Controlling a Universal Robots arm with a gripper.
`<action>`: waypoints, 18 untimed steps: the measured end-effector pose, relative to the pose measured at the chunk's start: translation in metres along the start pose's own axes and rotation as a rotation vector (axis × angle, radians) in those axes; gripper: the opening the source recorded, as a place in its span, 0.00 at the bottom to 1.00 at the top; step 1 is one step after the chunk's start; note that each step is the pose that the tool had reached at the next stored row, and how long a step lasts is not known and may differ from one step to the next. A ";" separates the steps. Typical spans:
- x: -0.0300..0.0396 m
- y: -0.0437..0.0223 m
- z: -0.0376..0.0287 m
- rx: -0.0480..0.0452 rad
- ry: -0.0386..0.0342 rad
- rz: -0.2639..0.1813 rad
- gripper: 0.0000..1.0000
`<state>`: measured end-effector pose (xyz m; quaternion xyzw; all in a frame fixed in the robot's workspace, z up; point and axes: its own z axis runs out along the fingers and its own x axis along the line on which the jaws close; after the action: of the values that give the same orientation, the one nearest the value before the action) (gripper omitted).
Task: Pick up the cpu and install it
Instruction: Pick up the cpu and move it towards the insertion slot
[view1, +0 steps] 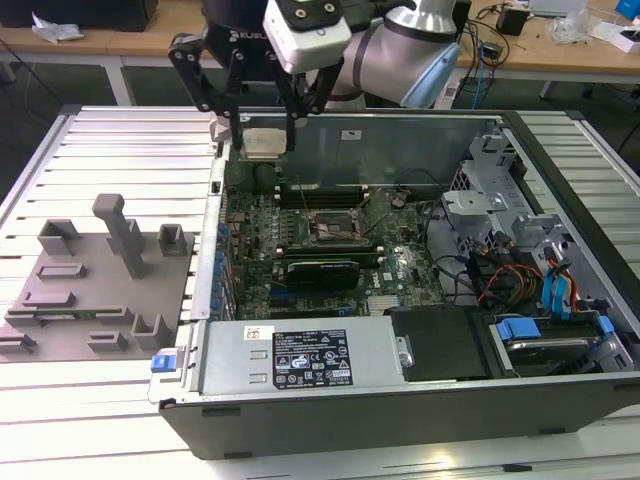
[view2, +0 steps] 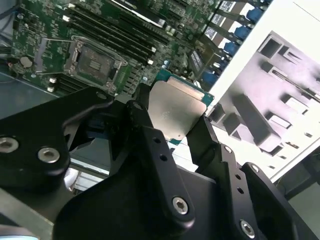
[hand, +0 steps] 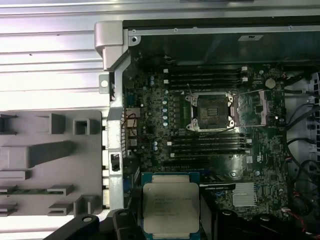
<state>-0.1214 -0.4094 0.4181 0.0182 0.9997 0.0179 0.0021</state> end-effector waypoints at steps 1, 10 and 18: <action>-0.0030 0.0001 0.0000 0.0000 0.0000 0.000 0.55; -0.0274 0.0009 0.0001 0.0001 0.0000 0.000 0.55; -0.0307 0.0010 0.0050 -0.0002 0.0000 0.000 0.55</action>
<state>-0.0907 -0.4093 0.4133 0.0182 0.9997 0.0180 0.0021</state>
